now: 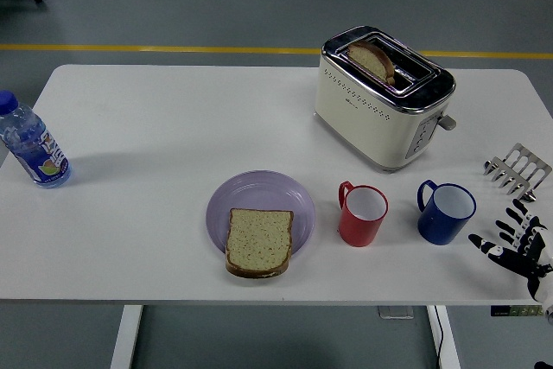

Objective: Pick up the cup,pour liquid into bread,place the cup on the desk

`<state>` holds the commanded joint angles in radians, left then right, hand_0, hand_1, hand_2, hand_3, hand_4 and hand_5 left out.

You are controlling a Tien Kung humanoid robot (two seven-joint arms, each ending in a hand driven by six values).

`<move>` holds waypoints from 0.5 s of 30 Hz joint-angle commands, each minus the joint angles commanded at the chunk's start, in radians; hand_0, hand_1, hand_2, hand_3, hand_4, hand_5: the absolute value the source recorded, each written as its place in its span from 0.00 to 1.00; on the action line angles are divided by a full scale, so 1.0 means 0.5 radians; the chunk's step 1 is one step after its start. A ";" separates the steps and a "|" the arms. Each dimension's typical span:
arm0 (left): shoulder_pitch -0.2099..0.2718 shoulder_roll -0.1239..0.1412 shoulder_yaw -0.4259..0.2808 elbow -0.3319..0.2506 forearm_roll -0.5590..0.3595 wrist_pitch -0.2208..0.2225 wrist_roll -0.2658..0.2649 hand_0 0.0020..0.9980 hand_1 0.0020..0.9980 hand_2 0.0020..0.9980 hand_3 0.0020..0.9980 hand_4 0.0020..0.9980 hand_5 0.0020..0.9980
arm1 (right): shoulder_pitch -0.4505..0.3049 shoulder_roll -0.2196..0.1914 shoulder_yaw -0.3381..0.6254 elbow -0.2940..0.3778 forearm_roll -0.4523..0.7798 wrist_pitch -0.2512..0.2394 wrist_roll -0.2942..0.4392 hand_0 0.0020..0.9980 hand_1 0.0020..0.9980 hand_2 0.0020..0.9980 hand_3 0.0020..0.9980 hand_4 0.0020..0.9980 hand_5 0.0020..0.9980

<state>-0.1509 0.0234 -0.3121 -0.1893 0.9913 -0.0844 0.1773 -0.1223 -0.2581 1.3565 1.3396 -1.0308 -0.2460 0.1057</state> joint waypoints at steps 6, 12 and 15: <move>-0.006 0.001 -0.016 -0.001 0.003 -0.001 0.000 0.67 0.74 0.74 0.63 0.39 1.00 | 0.037 0.010 -0.057 -0.017 0.006 -0.024 0.033 0.92 0.86 0.96 1.00 1.00 0.05; -0.010 0.001 -0.016 -0.001 0.006 -0.004 -0.001 0.67 0.74 0.74 0.63 0.39 1.00 | 0.072 0.014 -0.113 -0.022 0.017 -0.014 0.033 0.92 0.86 0.96 1.00 1.00 0.06; -0.011 0.001 -0.019 -0.001 0.004 -0.004 0.000 0.67 0.74 0.74 0.63 0.39 1.00 | 0.086 0.017 -0.132 -0.020 0.018 -0.014 0.030 0.92 0.86 0.95 1.00 1.00 0.06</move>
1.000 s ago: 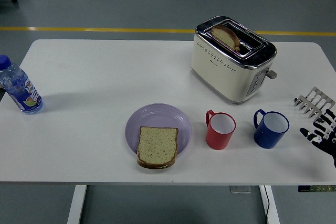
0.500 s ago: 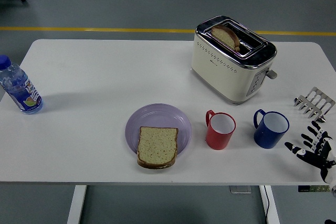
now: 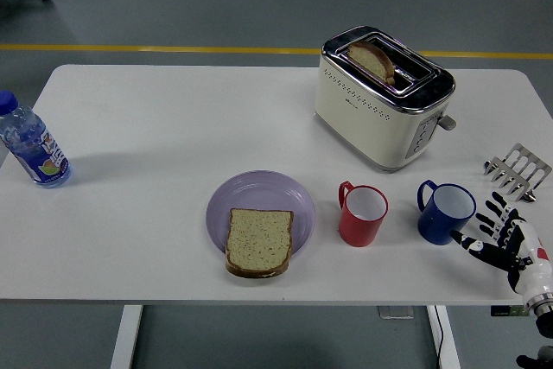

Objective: Pick up the cup,pour liquid into bread,place the cup on the desk

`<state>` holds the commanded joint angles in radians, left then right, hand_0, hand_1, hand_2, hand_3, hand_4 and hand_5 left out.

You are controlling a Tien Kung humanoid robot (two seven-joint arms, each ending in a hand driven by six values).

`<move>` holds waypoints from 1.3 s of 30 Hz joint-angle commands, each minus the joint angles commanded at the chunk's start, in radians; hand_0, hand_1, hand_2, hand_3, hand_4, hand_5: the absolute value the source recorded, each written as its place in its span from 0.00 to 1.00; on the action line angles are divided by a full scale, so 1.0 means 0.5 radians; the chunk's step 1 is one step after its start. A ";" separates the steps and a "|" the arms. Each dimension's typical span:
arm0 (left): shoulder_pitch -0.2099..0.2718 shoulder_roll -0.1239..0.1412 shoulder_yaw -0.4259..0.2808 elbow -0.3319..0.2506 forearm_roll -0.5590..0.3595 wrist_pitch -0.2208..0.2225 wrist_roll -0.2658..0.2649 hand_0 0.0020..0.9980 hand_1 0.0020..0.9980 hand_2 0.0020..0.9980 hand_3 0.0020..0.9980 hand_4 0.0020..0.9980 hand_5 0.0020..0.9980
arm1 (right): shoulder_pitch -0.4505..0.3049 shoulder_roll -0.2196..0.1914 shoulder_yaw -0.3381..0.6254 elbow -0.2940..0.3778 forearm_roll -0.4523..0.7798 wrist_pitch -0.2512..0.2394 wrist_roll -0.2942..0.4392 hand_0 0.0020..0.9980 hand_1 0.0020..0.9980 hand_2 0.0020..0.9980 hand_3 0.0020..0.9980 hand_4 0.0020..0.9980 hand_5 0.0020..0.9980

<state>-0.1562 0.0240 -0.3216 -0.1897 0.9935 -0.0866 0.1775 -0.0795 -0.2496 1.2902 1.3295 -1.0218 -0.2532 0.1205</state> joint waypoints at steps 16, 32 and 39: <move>-0.005 0.000 0.002 0.000 -0.001 -0.002 0.002 0.67 0.74 0.74 0.63 0.40 1.00 | 0.098 0.039 -0.111 -0.038 0.006 -0.022 -0.004 0.92 0.86 0.95 1.00 1.00 0.07; -0.009 0.001 0.001 0.002 -0.002 -0.003 0.003 0.67 0.74 0.74 0.63 0.40 1.00 | 0.212 0.114 -0.078 -0.213 -0.018 -0.036 -0.001 0.92 0.86 0.95 1.00 1.00 0.07; -0.009 -0.001 0.003 0.002 -0.003 -0.004 0.002 0.67 0.74 0.74 0.63 0.40 1.00 | 0.247 0.135 -0.079 -0.261 -0.034 -0.039 -0.004 0.92 0.86 0.95 1.00 1.00 0.07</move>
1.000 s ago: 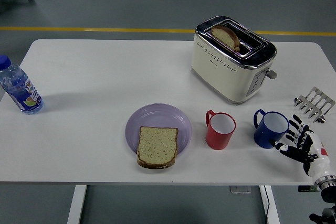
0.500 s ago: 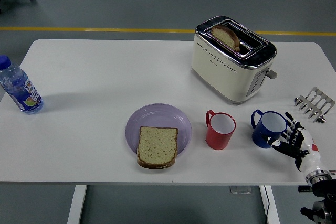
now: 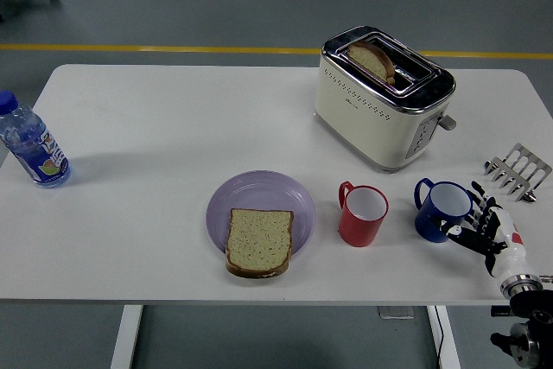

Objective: Pick up the cup,pour liquid into bread,place the cup on the desk

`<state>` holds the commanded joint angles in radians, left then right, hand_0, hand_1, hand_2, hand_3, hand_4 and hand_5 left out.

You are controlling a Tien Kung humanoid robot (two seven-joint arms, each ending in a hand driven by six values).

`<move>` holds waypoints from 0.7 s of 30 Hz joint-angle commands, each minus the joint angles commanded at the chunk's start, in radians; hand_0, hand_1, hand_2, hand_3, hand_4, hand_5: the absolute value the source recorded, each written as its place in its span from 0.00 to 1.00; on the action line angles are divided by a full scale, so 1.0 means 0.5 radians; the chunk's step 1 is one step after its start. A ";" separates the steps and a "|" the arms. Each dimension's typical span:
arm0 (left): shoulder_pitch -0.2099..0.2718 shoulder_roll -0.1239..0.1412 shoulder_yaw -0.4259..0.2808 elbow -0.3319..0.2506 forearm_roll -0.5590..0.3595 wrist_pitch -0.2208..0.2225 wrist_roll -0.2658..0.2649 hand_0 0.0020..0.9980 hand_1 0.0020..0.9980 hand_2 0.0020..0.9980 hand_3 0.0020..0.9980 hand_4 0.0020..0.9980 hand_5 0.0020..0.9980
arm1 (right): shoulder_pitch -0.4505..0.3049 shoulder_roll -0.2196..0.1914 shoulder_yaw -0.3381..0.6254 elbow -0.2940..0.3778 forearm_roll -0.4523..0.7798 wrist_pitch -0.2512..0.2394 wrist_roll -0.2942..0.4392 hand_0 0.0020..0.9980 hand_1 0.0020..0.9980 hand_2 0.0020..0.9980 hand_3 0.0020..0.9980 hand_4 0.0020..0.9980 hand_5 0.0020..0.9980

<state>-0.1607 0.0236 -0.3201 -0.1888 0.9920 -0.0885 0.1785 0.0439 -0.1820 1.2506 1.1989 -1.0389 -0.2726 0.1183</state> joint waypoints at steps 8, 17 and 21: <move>0.004 -0.002 0.005 0.001 -0.006 0.000 0.000 0.67 0.74 0.74 0.63 0.40 1.00 | 0.022 0.008 -0.019 -0.043 -0.011 -0.037 0.006 0.93 0.85 0.95 1.00 1.00 0.09; 0.014 -0.005 0.026 0.002 -0.010 0.000 -0.003 0.67 0.74 0.74 0.63 0.40 1.00 | 0.038 0.008 -0.066 -0.069 0.020 -0.097 0.025 0.93 0.85 0.95 1.00 1.00 0.09; 0.017 -0.006 0.030 0.002 -0.011 0.000 -0.003 0.67 0.74 0.74 0.63 0.40 1.00 | 0.044 0.009 -0.070 -0.076 0.017 -0.104 0.033 0.95 0.86 0.96 1.00 1.00 0.08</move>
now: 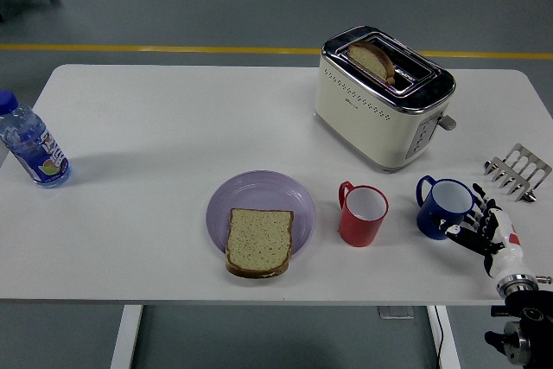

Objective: Pick up the cup,pour liquid into bread,place the cup on the desk

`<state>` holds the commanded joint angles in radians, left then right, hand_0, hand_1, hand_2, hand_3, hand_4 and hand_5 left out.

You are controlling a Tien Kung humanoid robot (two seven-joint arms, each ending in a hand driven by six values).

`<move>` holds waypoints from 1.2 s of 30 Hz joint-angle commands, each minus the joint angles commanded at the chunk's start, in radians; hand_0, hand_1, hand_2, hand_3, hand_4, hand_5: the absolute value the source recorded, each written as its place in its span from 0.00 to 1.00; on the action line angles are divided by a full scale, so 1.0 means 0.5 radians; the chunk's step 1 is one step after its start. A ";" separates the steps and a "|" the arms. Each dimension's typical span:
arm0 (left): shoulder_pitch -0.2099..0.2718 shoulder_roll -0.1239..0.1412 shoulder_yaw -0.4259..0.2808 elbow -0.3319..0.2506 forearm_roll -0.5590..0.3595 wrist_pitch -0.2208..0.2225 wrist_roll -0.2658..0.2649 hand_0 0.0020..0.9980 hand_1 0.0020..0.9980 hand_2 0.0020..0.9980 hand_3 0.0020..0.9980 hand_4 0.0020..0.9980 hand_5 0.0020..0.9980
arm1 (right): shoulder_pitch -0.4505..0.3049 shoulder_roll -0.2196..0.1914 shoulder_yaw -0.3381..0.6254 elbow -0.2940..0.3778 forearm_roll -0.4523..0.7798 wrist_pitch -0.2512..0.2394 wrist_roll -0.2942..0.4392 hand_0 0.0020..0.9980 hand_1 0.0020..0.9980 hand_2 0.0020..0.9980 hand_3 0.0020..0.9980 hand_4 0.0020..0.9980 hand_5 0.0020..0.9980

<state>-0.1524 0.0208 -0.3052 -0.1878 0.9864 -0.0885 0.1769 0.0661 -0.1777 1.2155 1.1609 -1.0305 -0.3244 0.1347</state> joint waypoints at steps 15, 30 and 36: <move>0.001 0.000 -0.010 -0.001 0.004 -0.001 -0.002 0.67 0.74 0.74 0.63 0.40 1.00 | 0.055 0.000 -0.044 -0.037 0.002 -0.144 0.056 0.95 0.87 0.96 1.00 1.00 0.09; -0.008 -0.001 -0.022 -0.003 0.009 -0.001 -0.004 0.67 0.74 0.74 0.63 0.40 1.00 | 0.119 0.006 -0.090 -0.099 -0.019 -0.168 0.072 0.95 0.87 0.96 1.00 1.00 0.09; -0.008 -0.002 -0.021 -0.003 0.008 -0.003 -0.005 0.67 0.74 0.74 0.63 0.40 1.00 | 0.147 0.008 -0.115 -0.142 -0.008 -0.202 0.094 0.95 0.86 0.96 1.00 1.00 0.09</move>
<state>-0.1566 0.0197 -0.3157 -0.1892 0.9907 -0.0902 0.1744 0.1395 -0.1738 1.1578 1.0901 -1.0346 -0.4255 0.1817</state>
